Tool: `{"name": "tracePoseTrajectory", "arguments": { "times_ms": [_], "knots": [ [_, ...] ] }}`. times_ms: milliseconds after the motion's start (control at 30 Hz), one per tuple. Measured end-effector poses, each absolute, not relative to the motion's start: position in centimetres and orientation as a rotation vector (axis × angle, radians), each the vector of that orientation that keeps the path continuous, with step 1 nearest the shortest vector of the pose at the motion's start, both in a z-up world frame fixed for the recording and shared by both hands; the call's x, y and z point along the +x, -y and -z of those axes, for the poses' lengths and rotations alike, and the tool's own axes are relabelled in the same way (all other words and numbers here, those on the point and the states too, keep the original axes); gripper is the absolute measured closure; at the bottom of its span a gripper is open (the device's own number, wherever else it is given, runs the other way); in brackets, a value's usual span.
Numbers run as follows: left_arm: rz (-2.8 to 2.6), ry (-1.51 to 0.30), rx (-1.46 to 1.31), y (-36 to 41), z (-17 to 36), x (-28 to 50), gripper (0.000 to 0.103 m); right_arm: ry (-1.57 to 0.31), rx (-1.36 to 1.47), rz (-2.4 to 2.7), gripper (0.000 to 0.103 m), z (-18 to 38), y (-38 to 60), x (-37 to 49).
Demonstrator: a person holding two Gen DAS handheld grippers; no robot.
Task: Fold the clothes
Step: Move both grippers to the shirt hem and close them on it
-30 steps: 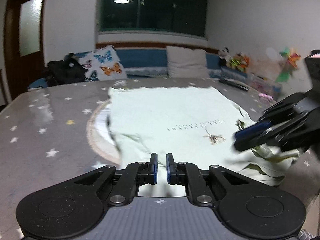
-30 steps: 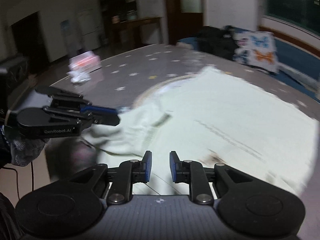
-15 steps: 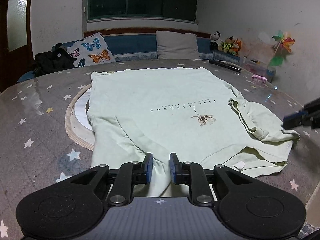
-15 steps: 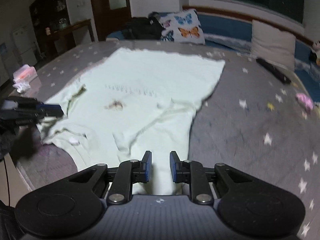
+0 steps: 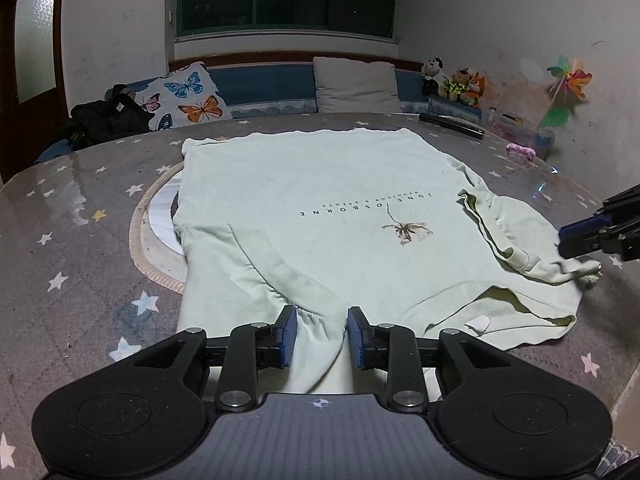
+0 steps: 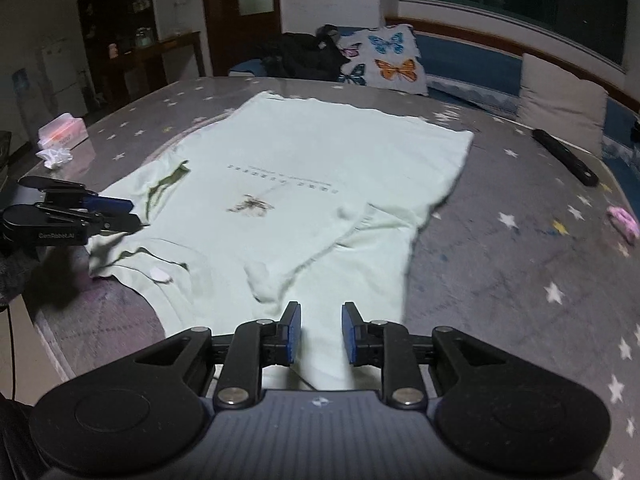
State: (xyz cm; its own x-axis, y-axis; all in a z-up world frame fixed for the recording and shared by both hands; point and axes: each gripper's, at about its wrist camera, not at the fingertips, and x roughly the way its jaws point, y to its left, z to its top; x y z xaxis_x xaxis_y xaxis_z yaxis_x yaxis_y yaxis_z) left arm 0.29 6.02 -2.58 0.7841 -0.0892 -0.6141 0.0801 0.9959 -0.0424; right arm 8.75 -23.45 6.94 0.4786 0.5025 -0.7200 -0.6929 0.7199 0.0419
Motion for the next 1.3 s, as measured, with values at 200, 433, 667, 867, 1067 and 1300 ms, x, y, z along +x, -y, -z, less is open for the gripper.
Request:
{"name": "tracePoseTrajectory", "arguments": {
  "times_ms": [200,433,667,867,1067,1300],
  "knots": [
    [0.095,-0.662,-0.009,-5.9,2.7,0.1,0.069,-0.763,-0.311,-0.773,0.081,-6.2,20.9,9.0],
    [0.101,-0.661,-0.012,-5.9,2.7,0.1,0.066,-0.758,-0.382,-0.795,0.081,-5.4,19.4,8.4],
    [0.108,-0.659,-0.01,-5.8,2.8,0.1,0.061,-0.755,-0.36,-0.796,0.081,-5.2,19.1,9.1],
    [0.112,-0.66,-0.009,-5.8,2.8,0.1,0.06,-0.732,-0.362,-0.787,0.08,-6.2,19.0,10.0],
    [0.115,-0.66,-0.011,-5.7,2.8,0.1,0.057,-0.69,-0.337,-0.708,0.074,-6.7,19.1,13.1],
    [0.116,-0.66,-0.011,-5.7,2.9,0.2,0.056,-0.726,-0.267,-0.677,0.074,-5.2,18.2,16.5]
  ]
}}
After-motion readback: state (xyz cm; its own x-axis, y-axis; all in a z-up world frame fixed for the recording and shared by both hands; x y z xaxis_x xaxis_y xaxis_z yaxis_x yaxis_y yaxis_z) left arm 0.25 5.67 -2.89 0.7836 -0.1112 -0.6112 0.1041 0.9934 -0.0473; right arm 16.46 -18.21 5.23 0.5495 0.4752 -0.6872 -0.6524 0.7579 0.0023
